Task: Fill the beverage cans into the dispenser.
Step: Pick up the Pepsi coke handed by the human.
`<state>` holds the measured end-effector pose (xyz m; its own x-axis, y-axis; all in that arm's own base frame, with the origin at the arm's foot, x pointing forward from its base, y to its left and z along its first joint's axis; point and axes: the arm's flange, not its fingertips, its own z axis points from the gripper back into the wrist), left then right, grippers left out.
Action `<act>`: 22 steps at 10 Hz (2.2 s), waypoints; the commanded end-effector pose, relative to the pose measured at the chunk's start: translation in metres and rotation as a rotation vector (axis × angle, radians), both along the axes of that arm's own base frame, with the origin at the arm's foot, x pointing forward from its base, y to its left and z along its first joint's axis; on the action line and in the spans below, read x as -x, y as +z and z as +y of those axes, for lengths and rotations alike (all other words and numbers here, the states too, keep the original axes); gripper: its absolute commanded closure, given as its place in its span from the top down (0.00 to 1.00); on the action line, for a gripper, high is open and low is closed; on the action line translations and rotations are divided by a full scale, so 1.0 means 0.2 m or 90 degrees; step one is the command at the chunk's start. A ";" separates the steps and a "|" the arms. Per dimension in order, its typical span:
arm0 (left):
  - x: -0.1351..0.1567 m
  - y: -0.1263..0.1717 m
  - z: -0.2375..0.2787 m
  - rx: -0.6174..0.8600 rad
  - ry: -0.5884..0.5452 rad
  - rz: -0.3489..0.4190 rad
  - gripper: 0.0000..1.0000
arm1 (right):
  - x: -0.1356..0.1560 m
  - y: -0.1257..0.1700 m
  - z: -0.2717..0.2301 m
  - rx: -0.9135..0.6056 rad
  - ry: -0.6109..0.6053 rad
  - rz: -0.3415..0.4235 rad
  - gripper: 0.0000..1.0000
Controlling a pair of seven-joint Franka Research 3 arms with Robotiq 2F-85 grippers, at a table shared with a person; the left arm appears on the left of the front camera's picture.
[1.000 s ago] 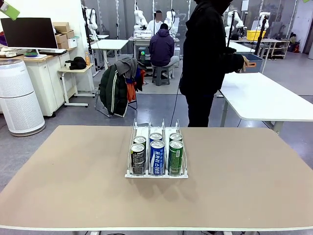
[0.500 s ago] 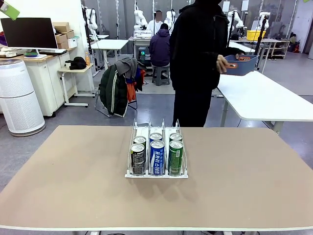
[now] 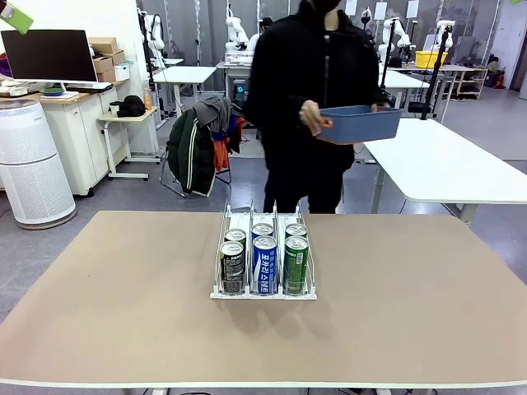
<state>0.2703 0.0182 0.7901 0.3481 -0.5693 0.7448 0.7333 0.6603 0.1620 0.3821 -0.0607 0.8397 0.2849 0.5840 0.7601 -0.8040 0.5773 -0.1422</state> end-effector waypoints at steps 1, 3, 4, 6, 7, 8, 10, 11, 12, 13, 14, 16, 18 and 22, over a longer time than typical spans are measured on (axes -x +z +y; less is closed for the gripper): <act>0.00 0.00 0.00 -0.001 0.002 -0.003 1.00 | 0.01 0.01 0.00 0.000 0.000 -0.002 1.00; 0.00 0.00 0.00 -0.001 0.002 -0.003 1.00 | 0.01 0.01 0.00 0.000 0.000 -0.002 1.00; 0.00 0.00 0.00 -0.001 0.002 -0.003 1.00 | 0.01 0.01 0.00 0.000 0.000 -0.002 1.00; 0.00 0.00 0.00 -0.001 0.002 -0.003 1.00 | 0.01 0.01 0.00 0.000 0.000 -0.002 1.00; 0.00 0.00 0.00 -0.001 0.002 -0.003 1.00 | 0.01 0.01 0.00 0.000 0.000 -0.002 1.00; 0.00 0.00 0.00 -0.001 0.002 -0.003 1.00 | 0.01 0.01 0.00 0.000 0.000 -0.002 1.00; 0.00 0.00 0.00 -0.001 0.002 -0.003 1.00 | 0.01 0.01 0.00 0.000 0.000 -0.002 1.00; 0.00 0.00 0.00 -0.001 0.002 -0.003 1.00 | 0.01 0.01 0.00 0.000 0.000 -0.002 1.00; 0.00 0.00 0.00 -0.001 0.002 -0.003 1.00 | 0.01 0.01 0.00 0.000 0.000 -0.002 1.00; 0.00 0.00 0.00 -0.001 0.002 -0.003 1.00 | 0.01 0.01 0.00 0.000 0.000 -0.002 1.00; 0.00 0.00 0.00 -0.001 0.002 -0.003 1.00 | 0.01 0.01 0.00 0.000 0.000 -0.002 1.00; 0.00 0.00 0.00 -0.001 0.002 -0.003 1.00 | 0.01 0.01 0.00 0.000 0.000 -0.002 1.00; 0.00 0.00 0.00 -0.001 0.002 -0.003 1.00 | 0.01 0.01 0.00 0.000 0.000 -0.002 1.00; 0.00 0.00 0.00 -0.001 0.002 -0.003 1.00 | 0.01 0.01 0.00 0.000 0.000 -0.002 1.00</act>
